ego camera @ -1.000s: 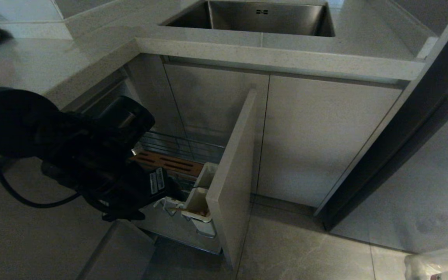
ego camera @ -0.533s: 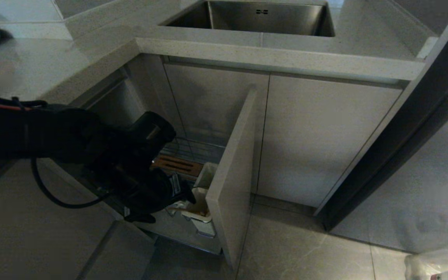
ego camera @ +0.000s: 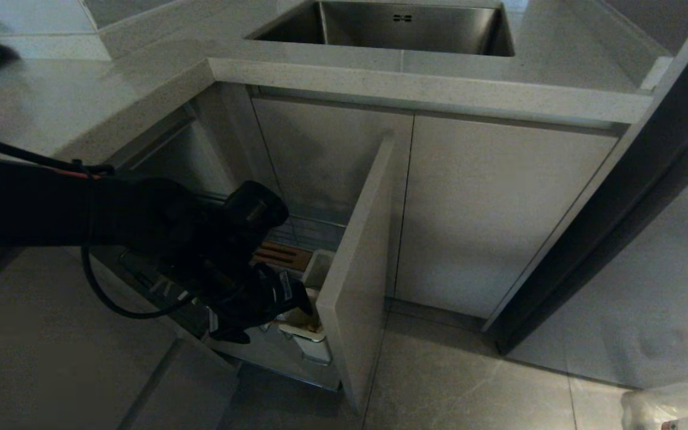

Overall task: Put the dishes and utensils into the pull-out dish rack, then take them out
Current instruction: Take the chopsticks out of the cupboard

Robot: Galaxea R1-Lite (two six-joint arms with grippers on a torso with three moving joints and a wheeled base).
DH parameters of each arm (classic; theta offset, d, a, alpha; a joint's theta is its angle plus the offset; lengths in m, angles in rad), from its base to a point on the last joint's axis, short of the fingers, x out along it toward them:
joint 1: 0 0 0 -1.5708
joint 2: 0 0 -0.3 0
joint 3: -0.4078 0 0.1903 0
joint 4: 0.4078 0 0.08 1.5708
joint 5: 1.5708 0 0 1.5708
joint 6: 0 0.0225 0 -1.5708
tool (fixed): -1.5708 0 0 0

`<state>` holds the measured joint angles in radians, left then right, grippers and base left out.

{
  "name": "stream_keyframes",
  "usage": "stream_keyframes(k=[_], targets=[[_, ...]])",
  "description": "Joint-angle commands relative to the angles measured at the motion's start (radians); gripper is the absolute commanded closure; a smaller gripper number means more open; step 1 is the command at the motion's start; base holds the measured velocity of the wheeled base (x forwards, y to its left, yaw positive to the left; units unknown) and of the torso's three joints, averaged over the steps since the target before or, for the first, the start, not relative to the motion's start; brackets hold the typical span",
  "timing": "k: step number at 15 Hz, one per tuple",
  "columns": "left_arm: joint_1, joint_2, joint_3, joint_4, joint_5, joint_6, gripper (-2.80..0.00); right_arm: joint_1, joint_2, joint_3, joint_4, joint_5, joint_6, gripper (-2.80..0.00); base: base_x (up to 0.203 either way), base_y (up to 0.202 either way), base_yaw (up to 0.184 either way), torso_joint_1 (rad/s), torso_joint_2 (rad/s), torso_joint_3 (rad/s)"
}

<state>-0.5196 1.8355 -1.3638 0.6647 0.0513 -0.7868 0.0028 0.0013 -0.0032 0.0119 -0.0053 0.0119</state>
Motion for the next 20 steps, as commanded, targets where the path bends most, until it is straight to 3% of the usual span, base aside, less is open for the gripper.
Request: stream_keyframes(k=[1, 3, 4, 20], targets=[[-0.002, 0.005, -0.002, 0.004, 0.002, -0.005, -2.80, 0.000, 0.000, 0.000, 0.000, -0.001, 0.000, 0.00, 0.000, 0.000, 0.000, 0.000, 0.00, 0.000], [-0.004, 0.004, -0.007, 0.007, 0.002, -0.005, -2.80, 0.000, 0.000, 0.000, 0.000, 0.001, 0.000, 0.00, 0.000, 0.000, 0.000, 0.000, 0.00, 0.000], [-0.004, 0.004, -0.008, 0.007, 0.002, -0.005, 0.00, 0.000, 0.000, 0.000, 0.000, -0.001, 0.000, 0.00, 0.000, 0.000, 0.000, 0.000, 0.00, 0.000], [-0.030, -0.041, -0.027, 0.008, 0.025, -0.022, 0.00, 0.000, 0.000, 0.000, 0.000, 0.000, 0.000, 0.00, 0.000, 0.000, 0.000, 0.000, 0.00, 0.000]])
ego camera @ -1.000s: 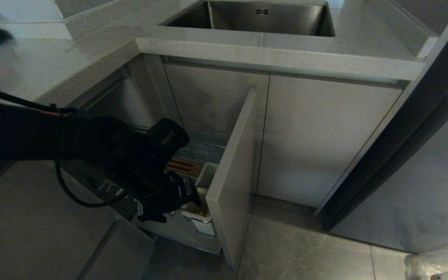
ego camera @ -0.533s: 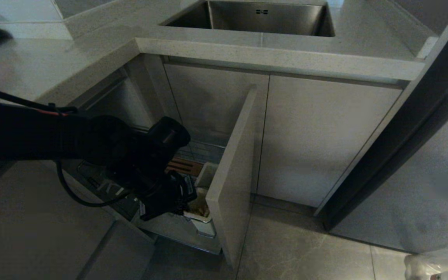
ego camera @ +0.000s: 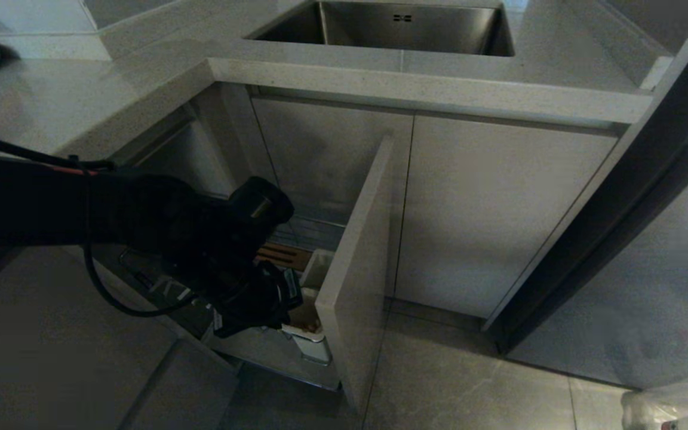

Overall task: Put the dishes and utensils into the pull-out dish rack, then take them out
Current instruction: Take the chopsticks out of the cupboard

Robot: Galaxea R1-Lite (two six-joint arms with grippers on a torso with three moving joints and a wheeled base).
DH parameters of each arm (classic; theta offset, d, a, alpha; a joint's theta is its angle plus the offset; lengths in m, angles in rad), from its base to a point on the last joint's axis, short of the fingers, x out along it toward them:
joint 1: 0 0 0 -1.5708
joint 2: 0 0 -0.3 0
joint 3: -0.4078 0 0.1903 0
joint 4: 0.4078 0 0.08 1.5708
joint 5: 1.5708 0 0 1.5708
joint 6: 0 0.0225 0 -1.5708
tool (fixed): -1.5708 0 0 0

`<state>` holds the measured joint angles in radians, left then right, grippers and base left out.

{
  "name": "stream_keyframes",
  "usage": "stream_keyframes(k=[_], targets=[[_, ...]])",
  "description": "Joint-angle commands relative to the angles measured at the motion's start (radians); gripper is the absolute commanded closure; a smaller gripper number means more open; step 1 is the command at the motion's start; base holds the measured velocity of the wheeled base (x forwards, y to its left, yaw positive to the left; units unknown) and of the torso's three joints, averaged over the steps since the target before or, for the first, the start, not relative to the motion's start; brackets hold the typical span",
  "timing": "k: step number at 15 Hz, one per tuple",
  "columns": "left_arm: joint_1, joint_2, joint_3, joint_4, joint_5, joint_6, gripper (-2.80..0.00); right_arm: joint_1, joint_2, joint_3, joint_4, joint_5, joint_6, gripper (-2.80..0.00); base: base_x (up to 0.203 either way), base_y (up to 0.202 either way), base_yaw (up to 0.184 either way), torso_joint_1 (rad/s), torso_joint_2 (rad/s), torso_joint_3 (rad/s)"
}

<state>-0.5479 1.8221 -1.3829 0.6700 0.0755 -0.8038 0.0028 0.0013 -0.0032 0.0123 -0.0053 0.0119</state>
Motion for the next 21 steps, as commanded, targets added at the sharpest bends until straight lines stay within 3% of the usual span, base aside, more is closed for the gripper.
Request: stream_keyframes(k=[1, 10, 16, 21], targets=[[-0.001, -0.051, -0.012, 0.004, 0.001, -0.005, 0.00, 0.000, 0.000, 0.000, 0.000, 0.001, 0.000, 0.00, 0.000, 0.000, 0.000, 0.000, 0.00, 0.000], [-0.021, -0.245, -0.087, 0.082, 0.001, -0.027, 0.00, 0.000, 0.000, 0.000, 0.000, 0.001, 0.000, 0.00, 0.000, 0.000, 0.000, 0.000, 0.00, 0.000], [-0.057, -0.354, -0.166, 0.191, 0.006, -0.031, 0.00, 0.000, 0.000, 0.000, 0.000, -0.001, 0.000, 0.00, 0.000, 0.000, 0.000, 0.000, 0.00, 0.000], [-0.112, -0.419, -0.222, 0.275, 0.134, -0.028, 0.00, 0.000, 0.000, 0.000, 0.000, 0.001, 0.000, 0.00, 0.000, 0.000, 0.000, 0.000, 0.00, 0.000]])
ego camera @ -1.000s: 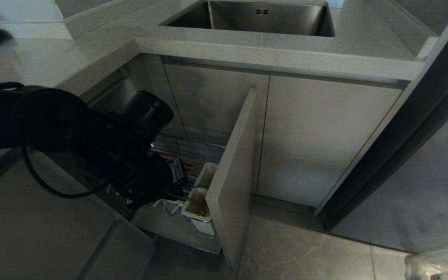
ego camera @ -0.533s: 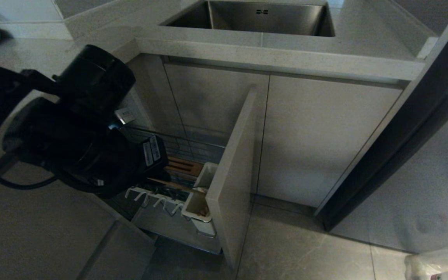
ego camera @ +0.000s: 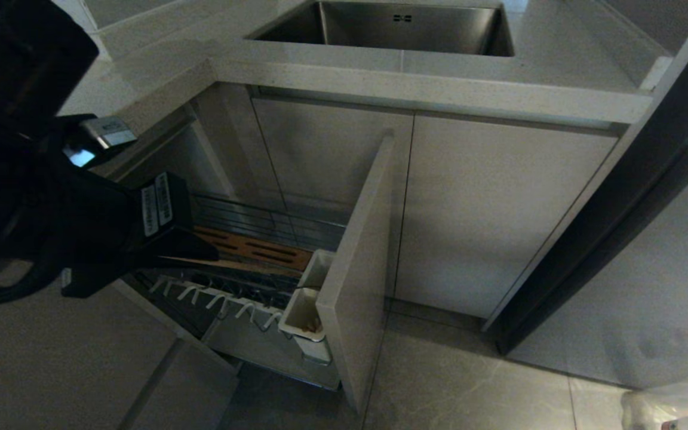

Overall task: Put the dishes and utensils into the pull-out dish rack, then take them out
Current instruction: Take the chopsticks out of the cupboard

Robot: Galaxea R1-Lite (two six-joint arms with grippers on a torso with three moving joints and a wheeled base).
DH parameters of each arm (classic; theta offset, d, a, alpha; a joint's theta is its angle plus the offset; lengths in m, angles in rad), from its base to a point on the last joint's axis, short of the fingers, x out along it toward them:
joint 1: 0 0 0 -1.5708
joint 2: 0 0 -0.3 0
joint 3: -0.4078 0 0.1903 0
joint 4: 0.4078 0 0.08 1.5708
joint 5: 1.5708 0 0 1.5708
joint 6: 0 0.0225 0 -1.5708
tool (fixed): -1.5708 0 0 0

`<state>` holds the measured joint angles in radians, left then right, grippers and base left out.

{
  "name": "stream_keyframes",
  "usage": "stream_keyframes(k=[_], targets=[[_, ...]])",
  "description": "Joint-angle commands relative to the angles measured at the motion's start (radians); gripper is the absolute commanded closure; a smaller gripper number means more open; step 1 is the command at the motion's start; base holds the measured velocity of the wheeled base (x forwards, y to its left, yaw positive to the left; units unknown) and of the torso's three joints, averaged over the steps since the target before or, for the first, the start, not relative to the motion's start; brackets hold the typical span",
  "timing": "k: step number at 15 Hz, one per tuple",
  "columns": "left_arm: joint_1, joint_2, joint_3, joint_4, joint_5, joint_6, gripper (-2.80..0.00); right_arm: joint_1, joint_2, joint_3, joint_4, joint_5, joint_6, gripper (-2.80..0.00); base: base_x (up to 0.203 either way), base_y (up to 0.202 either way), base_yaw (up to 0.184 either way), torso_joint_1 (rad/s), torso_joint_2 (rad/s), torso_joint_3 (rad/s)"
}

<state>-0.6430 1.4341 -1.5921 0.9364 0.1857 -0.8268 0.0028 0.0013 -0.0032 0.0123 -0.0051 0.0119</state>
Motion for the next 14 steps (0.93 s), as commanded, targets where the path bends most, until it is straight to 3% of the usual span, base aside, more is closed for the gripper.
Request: stream_keyframes(k=[1, 5, 9, 11, 14], targets=[[-0.021, -0.054, -0.017, 0.007, 0.050, -0.004, 0.00, 0.000, 0.000, 0.000, 0.000, 0.000, 0.000, 0.00, 0.000, 0.000, 0.000, 0.000, 0.00, 0.000], [-0.023, -0.162, -0.082, -0.005, 0.195, 0.012, 0.00, 0.000, 0.000, 0.000, 0.000, -0.001, 0.000, 0.00, 0.000, 0.000, 0.000, 0.000, 0.00, 0.000], [-0.004, -0.269, -0.151, -0.038, 0.316, 0.090, 0.00, 0.000, 0.000, 0.000, 0.000, 0.000, 0.000, 0.00, 0.000, 0.000, 0.000, 0.000, 0.00, 0.000], [0.053, -0.307, -0.155, -0.108, 0.337, 0.136, 0.00, 0.000, 0.000, 0.000, 0.000, 0.000, 0.000, 0.00, 0.000, 0.000, 0.000, 0.000, 0.00, 0.000], [0.207, -0.352, -0.148, -0.207, 0.335, 0.208, 0.00, 0.000, 0.000, 0.000, 0.000, -0.001, 0.000, 0.00, 0.000, 0.000, 0.000, 0.000, 0.00, 0.000]])
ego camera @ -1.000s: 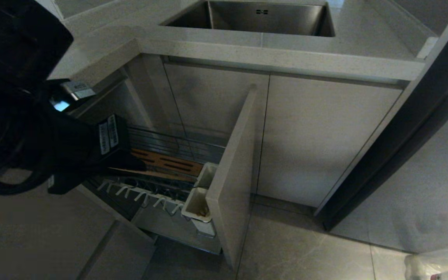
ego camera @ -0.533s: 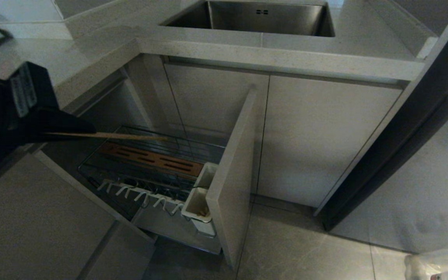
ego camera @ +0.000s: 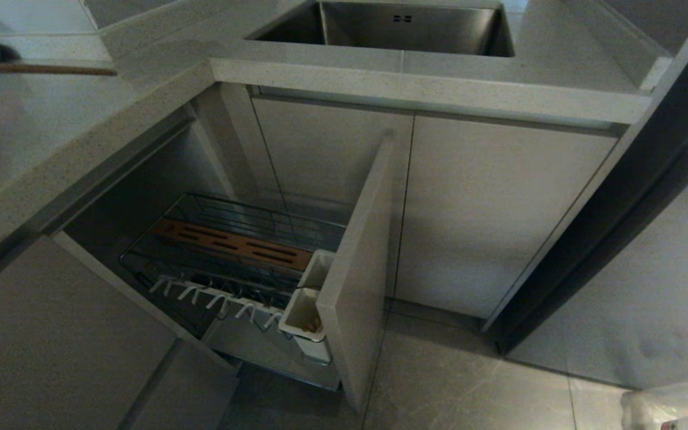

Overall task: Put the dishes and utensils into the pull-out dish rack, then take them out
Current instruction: Take the chopsticks out of the cupboard

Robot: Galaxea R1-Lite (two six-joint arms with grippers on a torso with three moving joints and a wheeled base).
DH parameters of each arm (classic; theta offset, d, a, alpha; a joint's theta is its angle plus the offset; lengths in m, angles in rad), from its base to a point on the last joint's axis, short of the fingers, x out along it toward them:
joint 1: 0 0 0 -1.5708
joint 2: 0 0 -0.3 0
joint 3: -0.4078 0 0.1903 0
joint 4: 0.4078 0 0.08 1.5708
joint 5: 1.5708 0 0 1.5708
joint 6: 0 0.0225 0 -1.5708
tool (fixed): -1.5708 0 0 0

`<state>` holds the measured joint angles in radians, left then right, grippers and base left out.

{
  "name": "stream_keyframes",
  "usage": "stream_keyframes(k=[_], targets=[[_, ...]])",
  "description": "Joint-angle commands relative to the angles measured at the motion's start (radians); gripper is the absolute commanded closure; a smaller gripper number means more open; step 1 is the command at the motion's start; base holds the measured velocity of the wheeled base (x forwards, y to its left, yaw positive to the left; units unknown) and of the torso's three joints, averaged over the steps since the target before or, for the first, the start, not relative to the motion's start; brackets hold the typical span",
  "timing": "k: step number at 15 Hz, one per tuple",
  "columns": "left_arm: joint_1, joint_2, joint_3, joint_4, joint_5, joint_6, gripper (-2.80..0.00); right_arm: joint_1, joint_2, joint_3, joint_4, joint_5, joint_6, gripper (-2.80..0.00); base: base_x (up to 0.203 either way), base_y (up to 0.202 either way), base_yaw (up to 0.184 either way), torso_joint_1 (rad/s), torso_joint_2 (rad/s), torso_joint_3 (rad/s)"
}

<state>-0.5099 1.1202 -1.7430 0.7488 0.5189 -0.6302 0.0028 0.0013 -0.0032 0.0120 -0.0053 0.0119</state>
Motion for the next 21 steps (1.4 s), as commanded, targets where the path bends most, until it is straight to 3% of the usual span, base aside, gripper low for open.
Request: stream_keyframes(k=[1, 3, 5, 7, 10, 12, 15, 21], targets=[[0.145, -0.049, 0.007, -0.048, -0.003, 0.027, 0.00, 0.000, 0.000, 0.000, 0.000, -0.001, 0.000, 0.00, 0.000, 0.000, 0.000, 0.000, 0.00, 0.000], [0.287, -0.079, 0.049, -0.127, -0.012, 0.059, 0.00, 0.000, 0.000, 0.000, 0.000, 0.000, 0.000, 0.00, 0.000, 0.000, 0.000, 0.000, 0.00, 0.000], [0.387, -0.119, 0.201, -0.230, -0.016, 0.076, 0.00, 0.000, 0.000, 0.000, 0.000, -0.001, 0.000, 0.00, 0.000, 0.000, 0.000, 0.000, 0.00, 0.000], [0.475, -0.142, 0.389, -0.486, -0.016, 0.142, 0.00, 0.000, 0.000, 0.000, 0.000, 0.001, 0.000, 0.00, 0.000, 0.000, 0.000, 0.000, 0.00, 0.000], [0.582, -0.149, 0.631, -0.939, -0.017, 0.320, 0.00, 0.000, 0.000, 0.000, 0.000, 0.000, 0.000, 0.00, 0.000, 0.000, 0.000, 0.000, 0.00, 0.000], [0.638, -0.134, 0.737, -1.145, -0.035, 0.404, 0.00, 0.000, 0.000, 0.000, 0.000, -0.001, 0.000, 0.00, 0.000, 0.000, 0.000, 0.000, 0.00, 0.000], [0.715, -0.089, 0.800, -1.244, -0.075, 0.432, 0.00, 0.000, 0.000, 0.000, 0.000, -0.001, 0.000, 0.00, 0.000, 0.000, 0.000, 0.000, 0.00, 0.000], [0.803, 0.014, 0.792, -1.231, -0.152, 0.372, 0.00, 0.000, 0.000, 0.000, 0.000, 0.001, 0.000, 0.00, 0.000, 0.000, 0.000, 0.000, 0.00, 0.000]])
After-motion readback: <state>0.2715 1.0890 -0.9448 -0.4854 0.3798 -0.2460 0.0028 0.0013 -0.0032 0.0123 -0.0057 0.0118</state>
